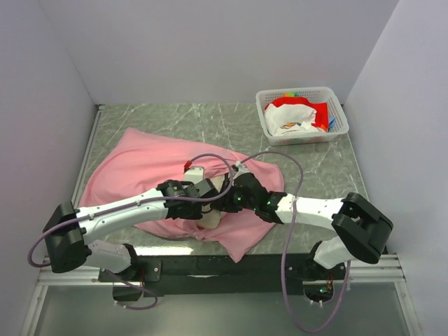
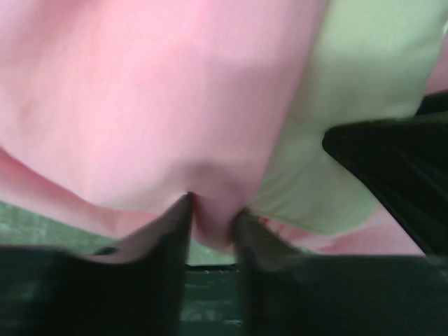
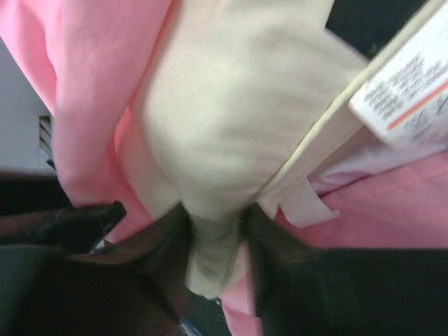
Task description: Put the pillow into the pillowcase
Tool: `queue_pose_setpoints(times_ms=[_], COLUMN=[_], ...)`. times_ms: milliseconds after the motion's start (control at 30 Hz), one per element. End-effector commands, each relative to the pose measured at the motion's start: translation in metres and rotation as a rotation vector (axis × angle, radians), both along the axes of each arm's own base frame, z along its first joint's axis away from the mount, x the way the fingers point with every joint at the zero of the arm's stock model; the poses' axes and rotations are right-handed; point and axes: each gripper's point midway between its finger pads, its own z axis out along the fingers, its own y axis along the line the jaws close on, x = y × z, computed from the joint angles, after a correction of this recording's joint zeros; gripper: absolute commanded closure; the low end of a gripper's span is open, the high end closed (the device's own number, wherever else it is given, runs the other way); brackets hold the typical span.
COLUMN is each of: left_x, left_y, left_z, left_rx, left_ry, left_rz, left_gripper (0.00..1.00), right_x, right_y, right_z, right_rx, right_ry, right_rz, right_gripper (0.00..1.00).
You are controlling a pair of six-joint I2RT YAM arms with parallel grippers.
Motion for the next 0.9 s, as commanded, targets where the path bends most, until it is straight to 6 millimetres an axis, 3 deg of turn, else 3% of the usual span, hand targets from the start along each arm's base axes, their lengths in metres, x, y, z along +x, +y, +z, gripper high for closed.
queue_pose_setpoints(times_ms=[0,33,100,133,233,267,367,467,533,567,600,633,667,700,733,767,833,867], left_x=[0.005,0.004,-0.010,-0.027,-0.071,-0.077,-0.102,-0.097,-0.092,-0.087,-0.084,-0.080,-0.068,-0.064,-0.058,-0.046,-0.025,-0.012], left_y=[-0.021,-0.037,-0.066,-0.095,-0.141,-0.153,-0.163,-0.158,-0.151,-0.148,-0.146,-0.143,-0.138,-0.135,-0.131,-0.124,-0.108,-0.100], left_z=[-0.002,0.012,0.037,0.062,0.112,0.134,0.165,0.156,0.141,0.141,0.140,0.136,0.138,0.137,0.139,0.139,0.140,0.142], left_rx=[-0.005,-0.037,-0.094,-0.210,-0.416,-0.512,-0.668,-0.644,-0.603,-0.598,-0.601,-0.594,-0.591,-0.595,-0.602,-0.600,-0.567,-0.571], left_ry=[-0.013,-0.019,-0.027,0.011,0.035,0.008,-0.005,-0.024,-0.011,-0.033,-0.036,-0.042,-0.068,-0.064,-0.070,-0.078,-0.122,-0.138], left_rz=[-0.066,-0.133,-0.318,-0.426,-0.717,-0.780,-0.935,-0.913,-0.863,-0.832,-0.798,-0.763,-0.711,-0.672,-0.639,-0.562,-0.444,-0.367], left_gripper=[0.94,0.99,0.99,0.99,0.99,0.99,0.99,0.92,0.81,0.67,0.58,0.48,0.44,0.43,0.40,0.31,0.28,0.27], right_x=[0.020,0.022,0.023,0.028,0.030,0.028,0.023,0.026,0.025,0.024,0.021,0.021,0.019,0.017,0.015,0.013,0.010,0.011], right_y=[0.023,0.026,0.027,0.029,0.039,0.045,0.054,0.048,0.038,0.033,0.023,0.015,0.007,-0.001,-0.011,-0.018,-0.039,-0.047], right_z=[0.034,0.038,0.041,0.045,0.056,0.057,0.052,0.040,0.034,0.045,0.039,0.038,0.050,0.047,0.043,0.056,0.045,0.053], right_rx=[0.094,0.098,0.101,0.103,0.132,0.132,0.141,0.132,0.118,0.142,0.130,0.116,0.134,0.119,0.092,0.118,0.069,0.077], right_ry=[-0.058,-0.065,-0.075,-0.085,-0.102,-0.118,-0.124,-0.110,-0.109,-0.127,-0.121,-0.120,-0.135,-0.133,-0.129,-0.147,-0.136,-0.152], right_rz=[0.012,0.013,0.013,0.005,0.002,-0.007,-0.022,-0.049,-0.068,-0.076,-0.090,-0.110,-0.124,-0.136,-0.157,-0.170,-0.224,-0.253], right_gripper=[0.74,0.87,0.99,1.00,1.00,1.00,1.00,1.00,0.84,0.74,0.55,0.48,0.42,0.32,0.28,0.24,0.18,0.18])
